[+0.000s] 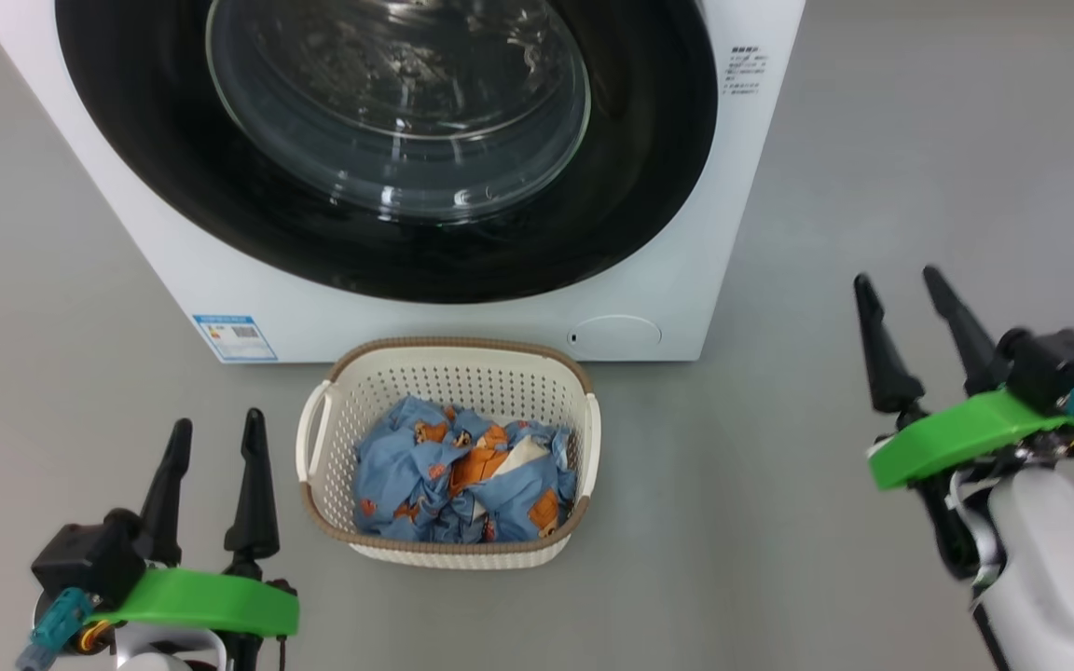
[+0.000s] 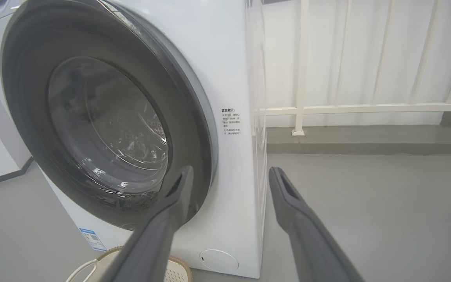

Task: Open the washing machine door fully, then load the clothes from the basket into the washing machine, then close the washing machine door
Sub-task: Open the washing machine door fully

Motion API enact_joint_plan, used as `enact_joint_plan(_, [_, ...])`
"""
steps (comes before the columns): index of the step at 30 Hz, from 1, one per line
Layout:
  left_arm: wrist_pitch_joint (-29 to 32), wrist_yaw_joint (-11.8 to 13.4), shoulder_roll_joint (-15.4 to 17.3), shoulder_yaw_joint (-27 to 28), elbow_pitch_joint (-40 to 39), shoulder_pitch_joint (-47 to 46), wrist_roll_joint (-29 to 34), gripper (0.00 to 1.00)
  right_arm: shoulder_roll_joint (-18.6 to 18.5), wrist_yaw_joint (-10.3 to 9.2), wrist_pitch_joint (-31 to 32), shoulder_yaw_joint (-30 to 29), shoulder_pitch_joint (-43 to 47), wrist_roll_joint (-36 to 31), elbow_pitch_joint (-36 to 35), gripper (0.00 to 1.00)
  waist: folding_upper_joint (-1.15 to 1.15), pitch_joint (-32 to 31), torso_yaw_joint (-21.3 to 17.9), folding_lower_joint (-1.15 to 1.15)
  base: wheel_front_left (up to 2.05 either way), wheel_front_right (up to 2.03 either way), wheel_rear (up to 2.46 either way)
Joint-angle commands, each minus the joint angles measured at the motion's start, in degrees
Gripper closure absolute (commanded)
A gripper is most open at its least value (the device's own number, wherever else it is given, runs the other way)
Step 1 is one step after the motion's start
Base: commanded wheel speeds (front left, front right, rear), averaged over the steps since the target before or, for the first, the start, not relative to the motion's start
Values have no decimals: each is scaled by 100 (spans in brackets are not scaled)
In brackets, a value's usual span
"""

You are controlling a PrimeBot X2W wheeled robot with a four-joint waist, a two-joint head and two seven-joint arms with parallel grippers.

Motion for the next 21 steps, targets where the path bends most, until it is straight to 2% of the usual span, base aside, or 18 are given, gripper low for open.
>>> enact_joint_plan(1, [-38,-31,73,200,-172,-290,-15,0,-111,32,-71,41,-289,53,-92,0,0,134,38,0,0,0,0])
enact_joint_plan(3, [-38,-39,73,208,-172,-324,8,0,-173,32,-71,2,-420,106,-54,3,0,205,60,0,0,0,0])
enact_joint_plan(5, [-38,-42,74,227,-185,-365,35,0,-231,32,-71,-56,-566,188,-22,60,0,291,84,0,0,0,0])
enact_joint_plan(6, [-38,-46,74,235,-200,-387,50,0,-265,32,-71,-76,-642,234,-5,99,0,336,100,0,0,0,0])
enact_joint_plan(10, [-38,-52,69,266,-244,-443,100,0,-360,32,-71,-140,-878,426,23,100,0,486,155,0,0,0,0])
enact_joint_plan(13, [-38,-60,55,291,-267,-512,131,0,-434,32,-71,-218,-1146,821,42,100,0,656,218,0,0,0,0])
enact_joint_plan(17, [-38,-69,38,316,-309,-624,190,0,-558,32,7,-278,-1564,1772,14,100,0,891,308,0,0,0,0])
enact_joint_plan(21, [-38,-110,14,332,-385,-751,225,0,-745,32,420,-248,-1937,2871,-39,100,0,1112,408,0,0,0,0])
